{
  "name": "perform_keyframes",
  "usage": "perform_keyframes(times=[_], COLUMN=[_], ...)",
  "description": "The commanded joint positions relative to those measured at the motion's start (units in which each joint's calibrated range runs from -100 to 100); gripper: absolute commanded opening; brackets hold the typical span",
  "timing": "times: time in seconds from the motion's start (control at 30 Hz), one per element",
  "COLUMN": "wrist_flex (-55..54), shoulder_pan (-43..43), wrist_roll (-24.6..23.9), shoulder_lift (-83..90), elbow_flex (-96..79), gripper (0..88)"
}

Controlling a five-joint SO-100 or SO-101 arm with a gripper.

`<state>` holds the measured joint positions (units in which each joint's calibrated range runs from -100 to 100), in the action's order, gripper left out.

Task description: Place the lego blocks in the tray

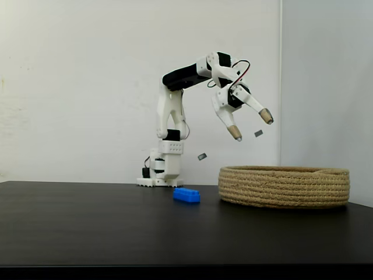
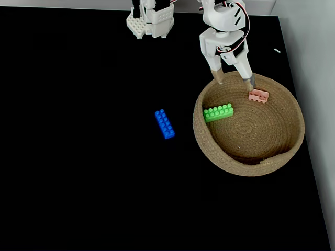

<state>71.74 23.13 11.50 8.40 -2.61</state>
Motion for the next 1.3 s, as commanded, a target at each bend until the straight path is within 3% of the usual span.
perform_keyframes(times=[0.0,0.3,0.53,0.63,0.8,0.97,1.27], wrist_flex=[7.3,11.8,12.4,7.2,1.5,-5.2,-5.6], shoulder_pan=[-5.0,-22.4,-29.1,-31.3,-32.9,-33.3,-29.6], wrist_roll=[6.0,23.8,35.4,38.7,41.4,39.8,39.2], shoulder_lift=[2.4,-1.7,-3.8,-5.2,-9.4,-14.2,-17.3], elbow_flex=[2.9,4.3,1.2,-1.4,-1.5,-0.1,-2.1], gripper=[28.5,29.1,26.7,25.9,25.6,26.4,27.1])
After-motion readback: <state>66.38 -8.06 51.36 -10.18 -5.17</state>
